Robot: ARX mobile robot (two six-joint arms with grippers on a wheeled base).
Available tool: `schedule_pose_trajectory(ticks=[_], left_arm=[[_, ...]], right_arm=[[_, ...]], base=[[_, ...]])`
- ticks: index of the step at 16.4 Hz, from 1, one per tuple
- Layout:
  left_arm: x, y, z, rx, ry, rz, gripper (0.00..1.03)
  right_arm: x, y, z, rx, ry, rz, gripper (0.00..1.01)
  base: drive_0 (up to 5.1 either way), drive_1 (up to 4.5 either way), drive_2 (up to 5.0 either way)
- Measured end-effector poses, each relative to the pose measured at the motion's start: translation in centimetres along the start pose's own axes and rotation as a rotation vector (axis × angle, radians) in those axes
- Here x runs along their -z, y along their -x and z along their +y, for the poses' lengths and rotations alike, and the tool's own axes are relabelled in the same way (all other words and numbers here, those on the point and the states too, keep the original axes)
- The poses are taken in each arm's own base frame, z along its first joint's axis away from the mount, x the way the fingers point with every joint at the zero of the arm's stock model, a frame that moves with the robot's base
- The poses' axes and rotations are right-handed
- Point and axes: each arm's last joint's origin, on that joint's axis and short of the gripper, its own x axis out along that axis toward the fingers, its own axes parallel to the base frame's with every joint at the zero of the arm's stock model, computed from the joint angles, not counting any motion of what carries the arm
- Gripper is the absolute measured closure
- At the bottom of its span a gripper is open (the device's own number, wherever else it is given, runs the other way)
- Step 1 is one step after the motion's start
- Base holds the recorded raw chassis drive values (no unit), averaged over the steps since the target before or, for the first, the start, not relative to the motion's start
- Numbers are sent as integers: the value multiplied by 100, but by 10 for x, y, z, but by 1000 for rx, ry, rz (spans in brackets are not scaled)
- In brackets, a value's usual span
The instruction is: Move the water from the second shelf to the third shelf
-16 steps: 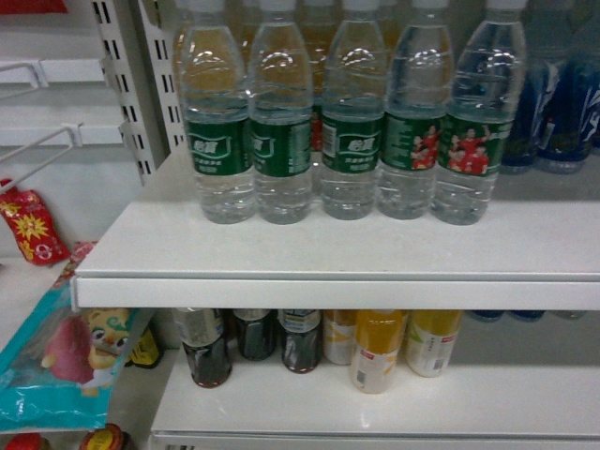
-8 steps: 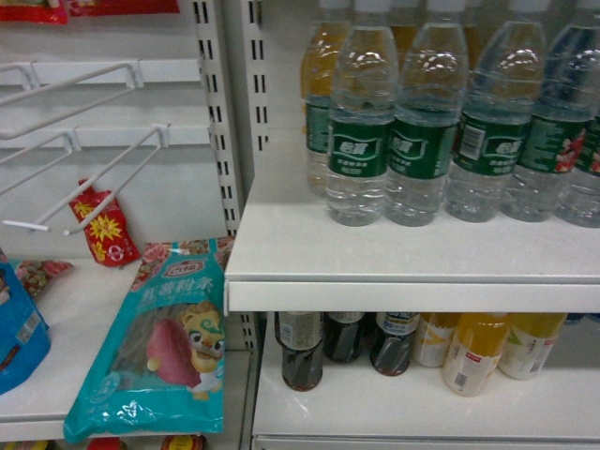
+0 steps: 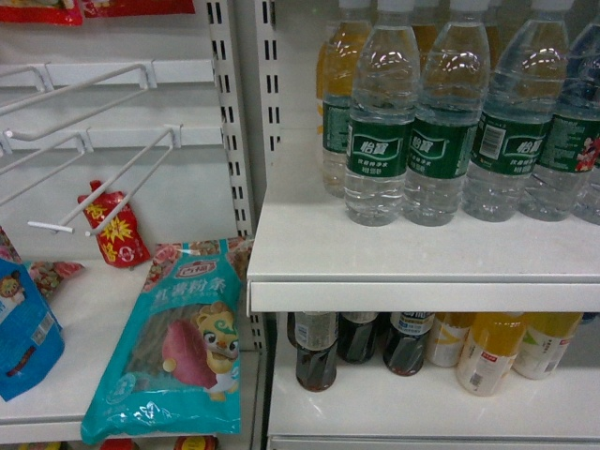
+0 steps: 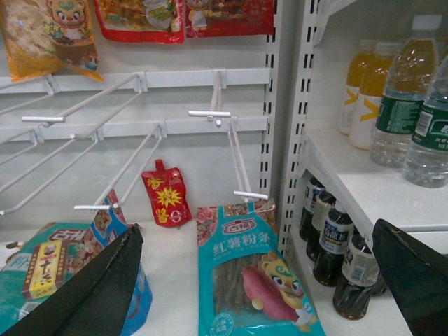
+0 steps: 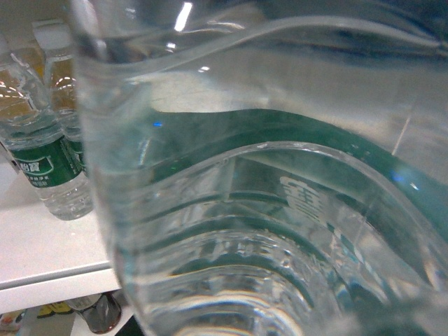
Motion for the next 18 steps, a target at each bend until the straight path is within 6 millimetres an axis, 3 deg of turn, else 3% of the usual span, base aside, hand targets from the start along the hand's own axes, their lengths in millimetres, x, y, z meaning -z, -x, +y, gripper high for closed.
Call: schedule_pose_trajectory(ticks=[4,5,6,8,13,18], left_arm=[[0,0,0,0,0,0,5],[0,0,0,3,0,0,5],[0,0,0,2,0,0,5],[0,0,0,2,0,0,5],[0,0,0,2,0,0,5],[0,0,0,2,0,0,5]], right_arm=[[0,0,0,-6,-2,-4,61],[-5,-20,13,-192,-16,-31,61],[8,-43,27,-245,2,40,61],[16,-63,33,-230,12,72,61],[14,-118,44,-210,49,117,61],[9,-139,47,-192,95,114,61]], base=[[0,0,0],[0,0,0],[0,0,0],[0,0,0],[0,0,0],[0,0,0]])
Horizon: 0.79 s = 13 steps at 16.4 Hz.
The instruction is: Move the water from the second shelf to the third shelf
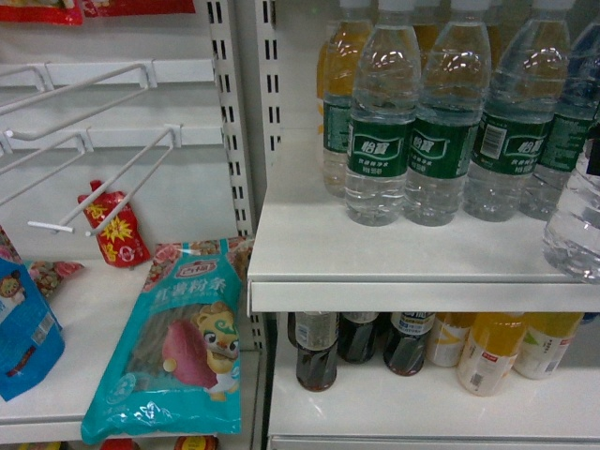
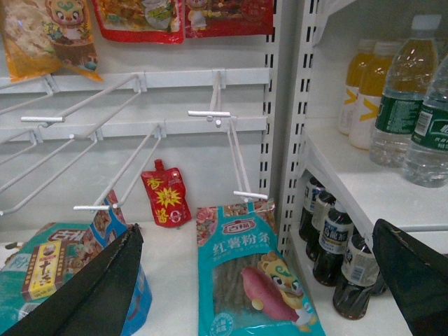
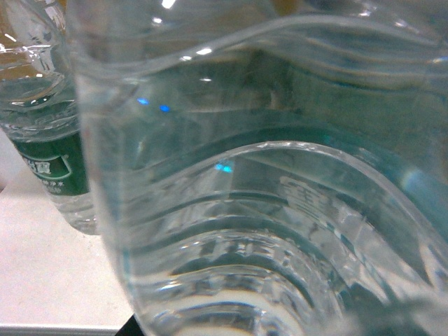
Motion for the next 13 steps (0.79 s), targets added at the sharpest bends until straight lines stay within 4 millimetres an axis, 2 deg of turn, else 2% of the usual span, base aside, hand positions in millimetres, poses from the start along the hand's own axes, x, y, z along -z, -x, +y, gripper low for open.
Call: schedule_pose_trajectory(ticks=[13], left_arm=[[0,0,0,0,0,0,5]], right_arm=[[7,-36,4,15,21,46,61]], base=[[0,0,0]])
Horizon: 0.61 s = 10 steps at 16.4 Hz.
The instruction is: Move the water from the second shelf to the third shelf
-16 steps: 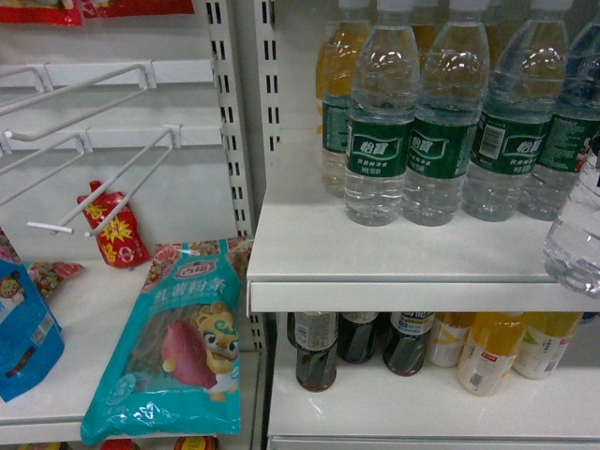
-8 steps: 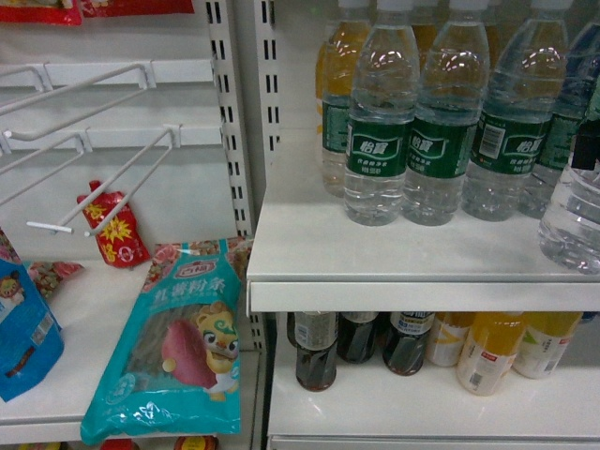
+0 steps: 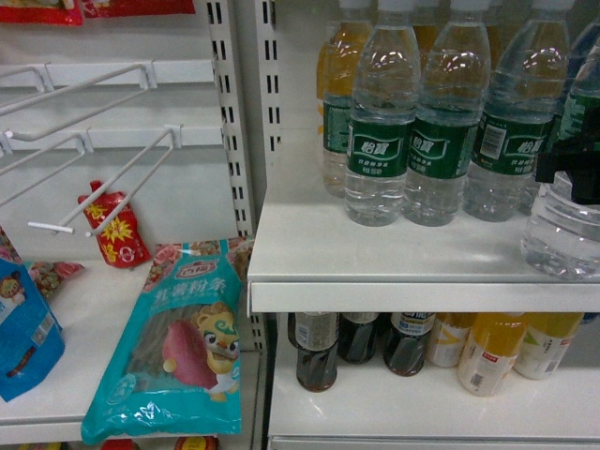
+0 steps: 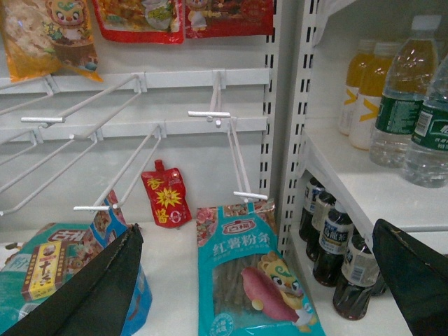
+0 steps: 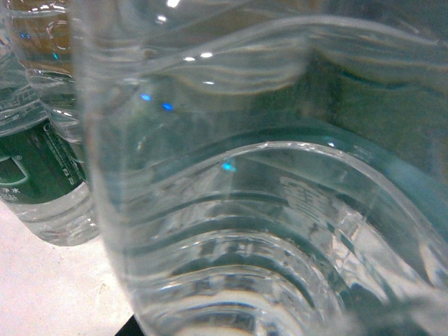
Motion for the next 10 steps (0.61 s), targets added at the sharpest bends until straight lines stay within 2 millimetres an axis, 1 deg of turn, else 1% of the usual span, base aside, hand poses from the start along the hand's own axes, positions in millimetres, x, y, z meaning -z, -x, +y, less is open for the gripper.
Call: schedule_pose_trajectory(ticks=[2,3,7,10], left_arm=[[0,0,0,0,0,0,5],[0,0,0,0,0,0,5],[0,0,0,0,0,0,5],[0,0,0,0,0,0,5]], right_arm=[[-2,-16,1,22,-25,3,61],[3,-20,1,35,-37,25,61],[0,-27,5,37,-77,15,61],[2,-31,7,40,-99,23,61]], base=[[0,0,0],[0,0,0],[0,0,0],[0,0,0]])
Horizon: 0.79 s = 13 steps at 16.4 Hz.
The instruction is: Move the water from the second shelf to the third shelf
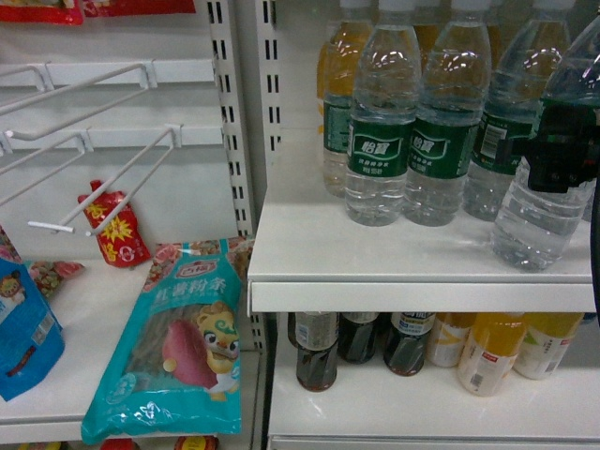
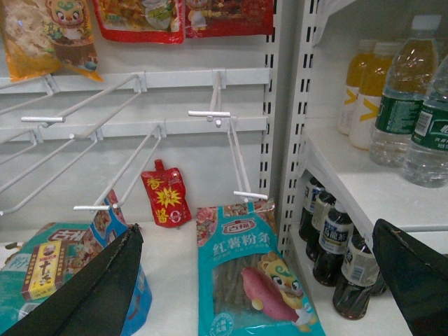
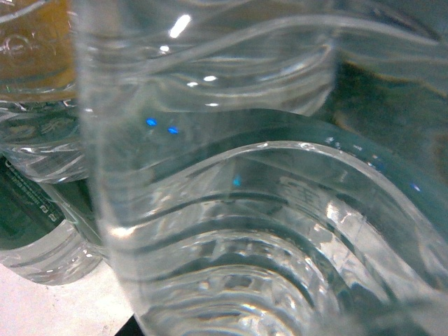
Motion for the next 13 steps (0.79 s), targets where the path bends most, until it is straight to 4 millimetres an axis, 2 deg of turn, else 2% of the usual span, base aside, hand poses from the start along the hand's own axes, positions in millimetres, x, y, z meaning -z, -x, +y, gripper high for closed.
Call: schedule_pose_trajectory(ticks=[10,11,12,13], left_arm=[[0,0,0,0,0,0,5],[0,0,0,0,0,0,5],[0,0,0,0,0,0,5],[0,0,0,0,0,0,5]], right_arm=[[1,-2,3,11,3,-12,61],[1,-2,3,11,5,-10,51],[-1,-2,3,9,1,-30,29],[-4,-2,3,9,-1,-40,18]], base=[[0,0,0],[0,0,0],[0,0,0],[0,0,0]])
